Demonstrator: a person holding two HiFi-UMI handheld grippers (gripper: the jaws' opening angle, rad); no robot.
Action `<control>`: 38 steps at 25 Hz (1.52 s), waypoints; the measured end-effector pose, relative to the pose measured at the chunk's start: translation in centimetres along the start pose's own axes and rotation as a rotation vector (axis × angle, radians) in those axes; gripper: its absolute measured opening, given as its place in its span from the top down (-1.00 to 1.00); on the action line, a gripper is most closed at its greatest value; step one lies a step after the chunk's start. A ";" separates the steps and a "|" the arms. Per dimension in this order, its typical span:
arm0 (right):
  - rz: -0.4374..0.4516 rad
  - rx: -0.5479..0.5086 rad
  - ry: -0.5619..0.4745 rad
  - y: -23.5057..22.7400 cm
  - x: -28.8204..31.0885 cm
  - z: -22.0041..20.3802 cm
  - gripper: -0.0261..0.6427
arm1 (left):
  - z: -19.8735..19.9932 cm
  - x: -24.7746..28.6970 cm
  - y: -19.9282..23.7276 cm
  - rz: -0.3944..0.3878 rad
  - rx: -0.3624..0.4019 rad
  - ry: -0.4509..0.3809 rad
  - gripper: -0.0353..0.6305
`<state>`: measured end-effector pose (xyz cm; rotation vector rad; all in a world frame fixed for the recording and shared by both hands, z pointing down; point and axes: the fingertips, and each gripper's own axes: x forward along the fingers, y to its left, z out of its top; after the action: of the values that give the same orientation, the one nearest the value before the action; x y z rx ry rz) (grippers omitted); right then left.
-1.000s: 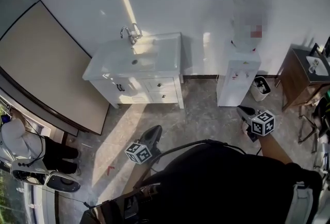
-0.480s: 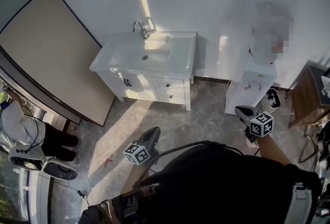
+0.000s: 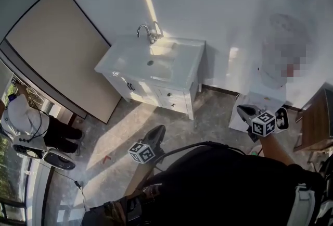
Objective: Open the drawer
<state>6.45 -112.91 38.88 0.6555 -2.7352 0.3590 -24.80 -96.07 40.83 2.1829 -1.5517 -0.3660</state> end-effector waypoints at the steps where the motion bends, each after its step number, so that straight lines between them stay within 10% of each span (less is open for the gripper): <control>1: 0.014 0.000 0.001 -1.2 0.2 0.2 0.92 | -0.2 1.3 -0.7 0.000 0.001 0.001 0.89; 17: 0.139 0.028 0.030 -8.3 7.0 0.2 0.92 | -0.5 7.3 0.8 0.104 0.001 0.038 0.89; 38: 0.062 -0.074 0.071 -0.5 25.8 11.0 0.92 | 10.5 6.7 22.3 -0.019 -0.029 -0.018 0.89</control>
<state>-17.76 -127.01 37.79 0.5296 -2.6908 0.2876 -45.66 -110.61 42.90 2.1791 -1.5265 -0.4121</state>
